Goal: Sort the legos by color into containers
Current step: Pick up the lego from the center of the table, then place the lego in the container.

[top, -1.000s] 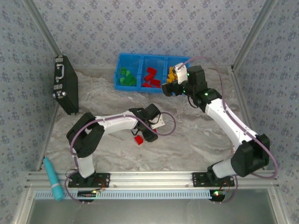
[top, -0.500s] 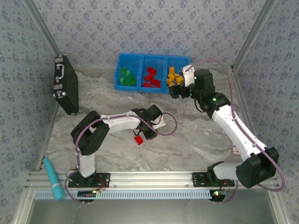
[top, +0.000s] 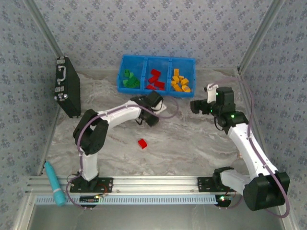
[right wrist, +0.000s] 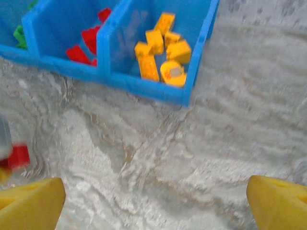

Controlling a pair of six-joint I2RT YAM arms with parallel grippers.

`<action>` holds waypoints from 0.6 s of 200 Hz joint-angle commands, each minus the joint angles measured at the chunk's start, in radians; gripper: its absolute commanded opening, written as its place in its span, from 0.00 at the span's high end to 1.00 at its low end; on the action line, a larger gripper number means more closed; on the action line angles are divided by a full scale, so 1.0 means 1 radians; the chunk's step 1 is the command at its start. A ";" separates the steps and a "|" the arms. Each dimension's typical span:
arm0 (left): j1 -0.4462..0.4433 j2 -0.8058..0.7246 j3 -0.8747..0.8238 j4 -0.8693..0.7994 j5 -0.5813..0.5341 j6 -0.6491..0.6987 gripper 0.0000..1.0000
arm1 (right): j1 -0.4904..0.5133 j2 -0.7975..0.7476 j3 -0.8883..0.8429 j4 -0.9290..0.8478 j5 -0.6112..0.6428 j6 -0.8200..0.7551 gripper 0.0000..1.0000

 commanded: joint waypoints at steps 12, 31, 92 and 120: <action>0.086 0.049 0.216 -0.051 -0.042 -0.074 0.86 | 0.004 -0.077 -0.143 0.062 -0.101 0.157 0.02; 0.142 0.126 0.358 -0.049 -0.034 -0.116 0.85 | 0.068 -0.102 -0.247 0.122 -0.110 0.247 0.03; 0.203 0.507 0.929 -0.151 -0.016 -0.132 0.85 | 0.413 -0.085 -0.327 0.104 0.100 0.367 0.05; 0.228 0.648 1.129 -0.195 0.007 -0.159 0.82 | 0.538 -0.060 -0.319 0.100 0.173 0.379 0.05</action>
